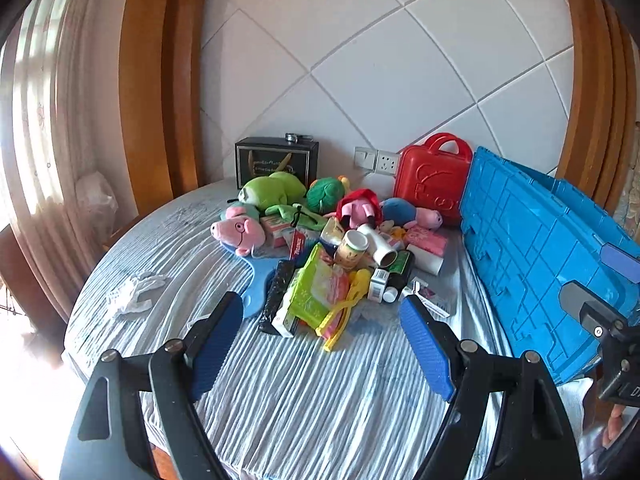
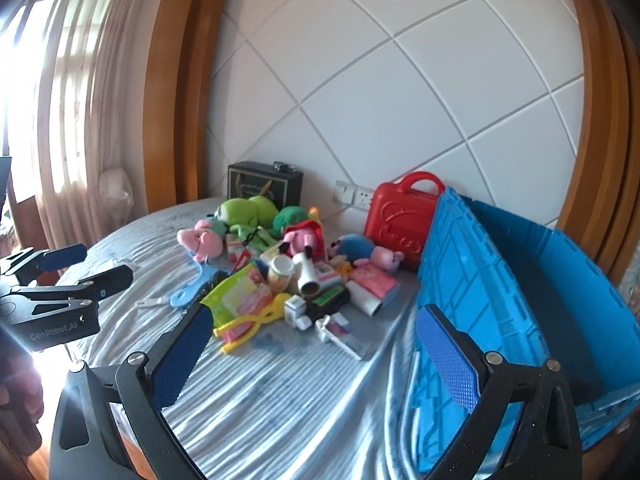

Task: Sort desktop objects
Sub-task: 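Move both open tools back over the pile of items, then lower the left tool to a white barcode box while the right tool approaches the pink ointment box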

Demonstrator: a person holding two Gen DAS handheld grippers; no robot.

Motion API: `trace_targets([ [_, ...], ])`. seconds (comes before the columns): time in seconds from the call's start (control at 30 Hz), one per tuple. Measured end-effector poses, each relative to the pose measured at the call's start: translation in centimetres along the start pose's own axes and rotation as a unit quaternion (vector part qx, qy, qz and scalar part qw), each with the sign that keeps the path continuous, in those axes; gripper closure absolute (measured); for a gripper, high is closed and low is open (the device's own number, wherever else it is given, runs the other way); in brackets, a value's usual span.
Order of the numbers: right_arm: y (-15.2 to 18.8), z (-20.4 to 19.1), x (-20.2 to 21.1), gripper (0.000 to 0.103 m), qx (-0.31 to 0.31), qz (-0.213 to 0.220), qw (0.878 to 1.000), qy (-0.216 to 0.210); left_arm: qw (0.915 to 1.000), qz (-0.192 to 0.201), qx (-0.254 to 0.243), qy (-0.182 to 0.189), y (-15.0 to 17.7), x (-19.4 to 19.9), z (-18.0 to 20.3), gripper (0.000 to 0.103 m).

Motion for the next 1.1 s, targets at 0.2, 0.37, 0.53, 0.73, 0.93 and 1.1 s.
trace_targets([
  [0.2,0.9,-0.5,-5.1,0.000,0.012,-0.032,0.999,-0.026,0.9991,-0.036,-0.009,-0.023,0.4,-4.0,0.3,0.022],
  [0.37,2.7,1.4,-11.3,0.000,-0.014,-0.079,0.995,-0.061,0.9963,-0.079,-0.015,-0.030,0.7,-9.1,2.3,0.022],
  [0.53,5.6,2.5,-17.6,0.000,-0.040,-0.143,0.985,-0.084,0.9906,-0.130,-0.033,-0.026,2.4,-13.9,3.9,0.022],
  [0.73,7.4,4.1,-21.8,0.000,-0.047,-0.184,0.980,-0.065,0.9831,-0.177,-0.045,-0.015,3.3,-19.0,5.1,0.022],
  [0.93,8.0,6.1,-24.2,0.000,-0.097,-0.213,0.970,-0.059,0.9773,-0.197,-0.075,0.020,2.3,-23.0,6.9,0.022],
  [1.1,8.2,7.2,-26.9,0.000,-0.109,-0.242,0.964,-0.019,0.9723,-0.211,-0.094,0.032,1.5,-27.2,7.9,0.022],
])
Point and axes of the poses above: each gripper's, at about its wrist camera, not at the fingertips, and x roughly against the way its jaws point, z to its right, y to its underside, the point moved 2 cm from there along -x, roughly the way its jaws point, and after that the axes turned 4 degrees about x, right-handed, at the moved point
